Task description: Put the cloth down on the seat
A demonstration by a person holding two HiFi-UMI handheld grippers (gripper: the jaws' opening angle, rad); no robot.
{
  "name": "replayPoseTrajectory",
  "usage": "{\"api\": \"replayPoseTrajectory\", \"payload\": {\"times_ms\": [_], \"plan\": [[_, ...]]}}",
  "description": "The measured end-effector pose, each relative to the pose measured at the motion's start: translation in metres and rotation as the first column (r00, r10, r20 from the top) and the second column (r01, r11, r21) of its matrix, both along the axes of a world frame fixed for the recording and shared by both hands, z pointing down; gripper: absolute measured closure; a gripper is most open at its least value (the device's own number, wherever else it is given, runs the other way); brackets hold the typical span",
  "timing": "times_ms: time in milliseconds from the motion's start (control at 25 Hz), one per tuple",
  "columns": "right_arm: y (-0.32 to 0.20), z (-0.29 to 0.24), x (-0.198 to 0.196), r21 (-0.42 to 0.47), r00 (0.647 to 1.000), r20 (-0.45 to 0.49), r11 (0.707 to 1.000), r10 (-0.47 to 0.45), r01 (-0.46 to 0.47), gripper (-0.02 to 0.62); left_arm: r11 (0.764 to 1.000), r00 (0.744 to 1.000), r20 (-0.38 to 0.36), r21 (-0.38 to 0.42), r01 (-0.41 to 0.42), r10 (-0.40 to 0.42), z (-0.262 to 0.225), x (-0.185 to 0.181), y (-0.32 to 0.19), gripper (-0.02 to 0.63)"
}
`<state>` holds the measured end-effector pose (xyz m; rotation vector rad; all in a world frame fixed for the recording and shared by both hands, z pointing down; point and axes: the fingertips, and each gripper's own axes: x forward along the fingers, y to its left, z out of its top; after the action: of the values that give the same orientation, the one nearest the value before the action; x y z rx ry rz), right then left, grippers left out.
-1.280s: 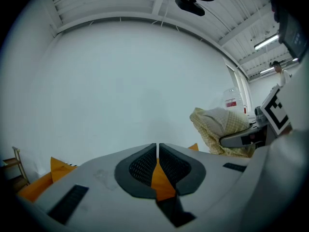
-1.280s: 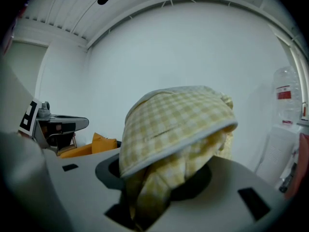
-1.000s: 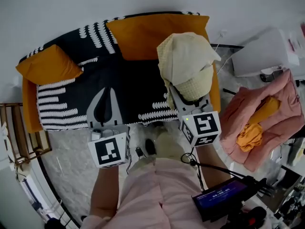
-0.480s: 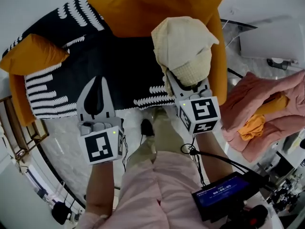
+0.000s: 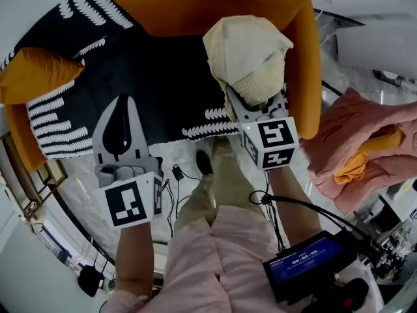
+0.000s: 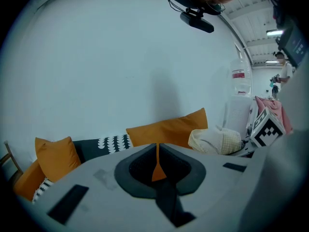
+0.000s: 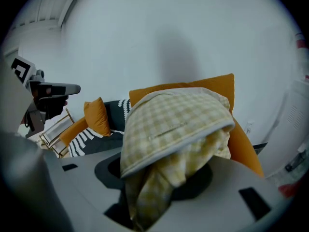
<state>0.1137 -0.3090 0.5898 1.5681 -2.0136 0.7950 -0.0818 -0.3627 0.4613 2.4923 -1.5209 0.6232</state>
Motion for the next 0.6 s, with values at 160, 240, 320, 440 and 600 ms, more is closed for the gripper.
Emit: {"api": "replayPoseTrajectory", "payload": {"times_ms": [160,240,320,440,600], "plan": [[-0.003,0.031,0.003,-0.047,1.0,-0.01,0.999,-0.008,0.007,0.382,1.0,1.0,0.004,-0.027,0.002,-0.002,0.018,0.0,-0.003,0.58],[-0.006,0.043,0.003,-0.067,1.0,-0.016,0.998,-0.011,0.01,0.38,0.999,1.0,0.007,-0.041,0.007,-0.006,0.026,-0.004,-0.004,0.58],[-0.011,0.055,0.0,-0.084,1.0,-0.017,0.996,-0.013,0.012,0.377,0.998,1.0,0.013,-0.056,0.013,-0.013,0.034,-0.01,-0.006,0.58],[-0.019,0.074,-0.006,-0.118,1.0,-0.019,0.993,-0.022,0.019,0.369,0.997,0.999,0.025,-0.076,0.027,-0.025,0.047,-0.022,-0.01,0.58],[-0.029,0.089,-0.019,-0.182,0.998,-0.019,0.982,-0.057,0.053,0.3,0.995,0.998,0.035,-0.088,0.045,-0.042,0.047,-0.035,-0.015,0.58]]}}
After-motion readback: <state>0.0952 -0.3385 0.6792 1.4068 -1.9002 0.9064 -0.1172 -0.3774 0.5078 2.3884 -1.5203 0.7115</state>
